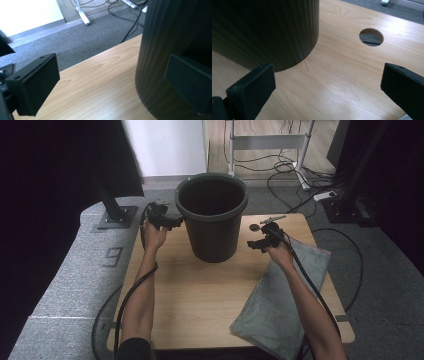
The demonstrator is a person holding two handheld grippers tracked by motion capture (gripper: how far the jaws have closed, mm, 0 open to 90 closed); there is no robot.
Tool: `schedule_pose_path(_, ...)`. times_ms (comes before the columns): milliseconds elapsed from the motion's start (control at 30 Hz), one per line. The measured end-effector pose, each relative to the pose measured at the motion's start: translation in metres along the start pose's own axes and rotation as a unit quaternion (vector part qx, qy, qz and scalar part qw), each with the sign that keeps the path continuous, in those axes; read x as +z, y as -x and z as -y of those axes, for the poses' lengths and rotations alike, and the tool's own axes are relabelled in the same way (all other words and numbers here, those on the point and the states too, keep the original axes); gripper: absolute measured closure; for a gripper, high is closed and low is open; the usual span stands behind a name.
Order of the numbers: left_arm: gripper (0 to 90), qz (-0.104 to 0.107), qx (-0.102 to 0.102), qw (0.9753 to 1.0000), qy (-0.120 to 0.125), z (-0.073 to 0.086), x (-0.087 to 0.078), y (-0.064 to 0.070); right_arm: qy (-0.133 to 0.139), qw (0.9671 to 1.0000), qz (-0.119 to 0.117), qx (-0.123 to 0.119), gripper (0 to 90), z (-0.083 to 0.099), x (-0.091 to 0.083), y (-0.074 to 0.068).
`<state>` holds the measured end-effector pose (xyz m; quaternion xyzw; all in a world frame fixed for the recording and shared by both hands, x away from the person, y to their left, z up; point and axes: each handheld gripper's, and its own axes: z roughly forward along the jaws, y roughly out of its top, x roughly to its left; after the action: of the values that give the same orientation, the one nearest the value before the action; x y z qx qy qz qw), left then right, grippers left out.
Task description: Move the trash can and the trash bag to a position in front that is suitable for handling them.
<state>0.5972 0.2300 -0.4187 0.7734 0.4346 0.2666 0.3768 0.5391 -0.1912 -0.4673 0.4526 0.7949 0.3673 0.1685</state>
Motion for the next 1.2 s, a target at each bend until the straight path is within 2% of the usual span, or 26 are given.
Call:
schedule_pose_path(100,0.0,0.008,0.0,1.0,0.002,0.0,0.001,0.006,0.005,1.0,0.004,0.004,0.0,-0.004,0.002,0.005)
schedule_pose_path(133,0.0,0.012,0.011,0.9999,0.007,0.0,0.001,0.018,0.007,0.9999,0.008,0.007,0.0,-0.007,0.002,0.009)
schedule_pose_path(167,0.0,0.012,0.011,0.9999,0.007,0.0,0.001,0.018,0.007,0.9999,0.008,0.007,0.0,-0.007,0.002,0.009)
schedule_pose_path(200,0.0,0.03,0.028,0.999,0.016,0.0,0.002,0.032,0.01,0.9998,0.005,0.017,0.0,-0.009,0.001,0.015)
schedule_pose_path(233,0.0,0.041,0.039,0.9982,0.021,-0.001,0.003,0.037,0.014,0.9996,0.006,0.024,0.0,-0.01,0.0,0.018)
schedule_pose_path(267,0.0,0.038,0.048,0.9979,0.023,-0.001,0.004,0.041,0.017,0.9994,0.01,0.027,0.0,-0.011,-0.001,0.021)
schedule_pose_path(300,0.0,0.03,0.049,0.9982,0.019,-0.002,0.006,0.041,0.018,0.9993,0.016,0.029,0.0,-0.012,-0.003,0.024)
schedule_pose_path(333,0.0,0.029,0.036,0.9988,0.015,-0.003,0.009,0.039,0.016,0.9992,0.024,0.027,0.0,-0.013,-0.004,0.028)
schedule_pose_path(400,0.0,0.044,0.005,0.999,0.007,-0.003,0.016,0.032,0.025,0.9986,0.026,0.037,0.0,-0.017,-0.005,0.034)
schedule_pose_path(433,0.0,0.044,0.005,0.999,0.007,-0.003,0.016,0.032,0.025,0.9986,0.026,0.037,0.0,-0.017,-0.005,0.034)
schedule_pose_path(467,0.0,0.057,-0.007,0.9984,0.005,-0.005,0.022,0.031,0.03,0.998,0.032,0.045,0.0,-0.021,-0.003,0.039)
schedule_pose_path(567,0.0,0.049,-0.001,0.9988,0.004,-0.007,0.025,0.034,0.034,0.9978,0.036,0.045,0.0,-0.027,0.001,0.043)
schedule_pose_path(600,0.0,0.05,-0.012,0.9987,0.005,-0.006,0.028,0.033,0.03,0.9975,0.049,0.04,0.0,-0.032,0.005,0.045)
schedule_pose_path(667,0.0,0.052,-0.019,0.9984,0.008,-0.005,0.029,0.033,0.031,0.9973,0.051,0.042,0.0,-0.033,0.006,0.046)
schedule_pose_path(767,0.0,0.046,-0.013,0.9986,0.022,-0.001,0.027,0.037,0.039,0.997,0.05,0.045,0.0,-0.034,0.009,0.05)
schedule_pose_path(900,0.0,0.057,-0.007,0.9979,0.03,0.005,0.02,0.042,0.049,0.9963,0.064,0.029,0.0,-0.03,0.005,0.047)
schedule_pose_path(1067,0.0,0.068,0.008,0.9972,0.031,0.016,0.004,0.05,0.051,0.9976,0.04,0.025,0.0,-0.015,-0.008,0.04)
schedule_pose_path(1200,0.0,0.076,0.015,0.9965,0.03,0.022,-0.007,0.057,0.048,0.998,0.037,0.015,0.0,-0.008,-0.016,0.034)
